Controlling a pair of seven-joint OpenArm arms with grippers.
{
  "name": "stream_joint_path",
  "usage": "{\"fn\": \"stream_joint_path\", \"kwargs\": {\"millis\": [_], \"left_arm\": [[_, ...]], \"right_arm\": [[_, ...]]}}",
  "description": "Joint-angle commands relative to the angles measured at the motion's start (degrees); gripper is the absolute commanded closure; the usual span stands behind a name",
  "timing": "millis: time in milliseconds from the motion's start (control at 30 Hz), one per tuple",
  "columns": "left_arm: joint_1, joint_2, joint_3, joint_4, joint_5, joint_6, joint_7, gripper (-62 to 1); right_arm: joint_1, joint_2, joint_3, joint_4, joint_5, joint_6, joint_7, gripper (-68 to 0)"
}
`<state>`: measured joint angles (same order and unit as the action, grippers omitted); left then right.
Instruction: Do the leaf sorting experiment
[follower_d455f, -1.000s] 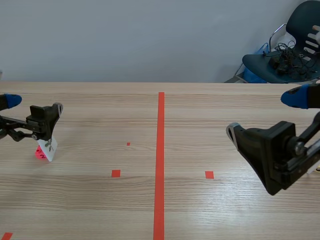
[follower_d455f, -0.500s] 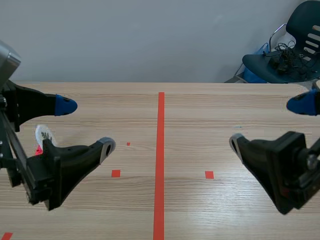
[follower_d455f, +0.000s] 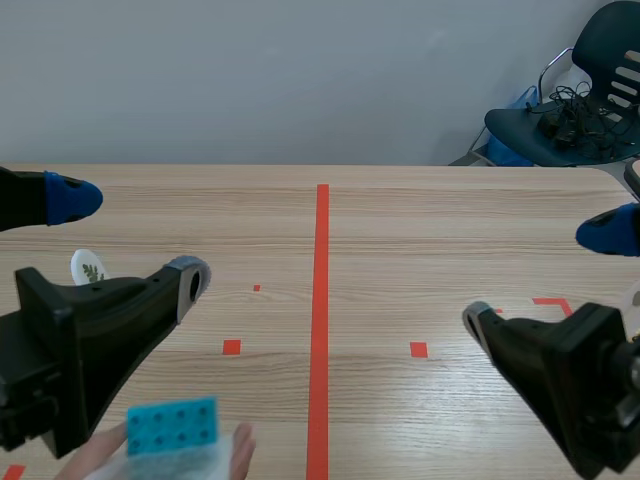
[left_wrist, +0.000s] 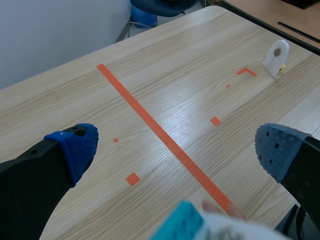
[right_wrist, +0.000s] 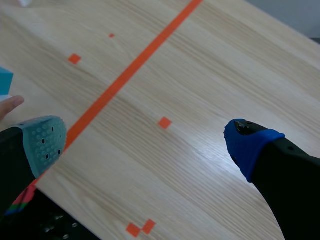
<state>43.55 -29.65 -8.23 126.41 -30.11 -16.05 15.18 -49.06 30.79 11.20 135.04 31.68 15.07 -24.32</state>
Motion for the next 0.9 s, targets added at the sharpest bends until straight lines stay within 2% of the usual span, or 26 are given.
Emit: {"fn": "stream_joint_path", "kwargs": {"millis": [0, 133, 200, 300, 433, 700, 867], "left_arm": [[-0.72, 0.42, 0.26, -0.39, -0.57, 0.42, -0.72, -62.3], [-0.72, 0.39, 0.26, -0.39, -0.55, 1.03, -0.74, -62.3], [-0.72, 0.39, 0.26, -0.42, -0.55, 3.41, -0.74, -62.3], [-0.72, 0.17, 0.26, -0.46, -0.52, 6.38, -0.68, -62.3], [-0.72, -0.33, 0.11, -0.46, 0.15, 6.32, -0.26, -62.3], [-0.72, -3.63, 0.11, -0.83, 0.11, 6.27, -0.35, -62.3], [-0.72, -4.85, 0.11, -1.68, 1.18, 6.27, -0.83, -62.3]], "right_arm": [[0.66, 0.00, 0.48, 0.22, 0.00, -0.87, 1.84, -67.9], [0.63, -0.02, 0.48, 0.22, -0.07, -0.98, 2.25, -67.9], [0.63, 0.00, 0.48, 0.22, -1.22, -1.42, 2.67, -67.9], [0.63, 0.02, 0.48, 0.22, -3.41, -3.80, 2.69, -67.9], [0.63, 0.87, 0.48, 0.22, -3.41, -4.37, 2.78, -67.9], [0.66, 5.79, 0.48, 0.22, -3.37, -4.37, 2.86, -67.9], [0.66, 7.65, 0.50, 0.22, -3.37, -4.42, 2.84, -67.9]]}}
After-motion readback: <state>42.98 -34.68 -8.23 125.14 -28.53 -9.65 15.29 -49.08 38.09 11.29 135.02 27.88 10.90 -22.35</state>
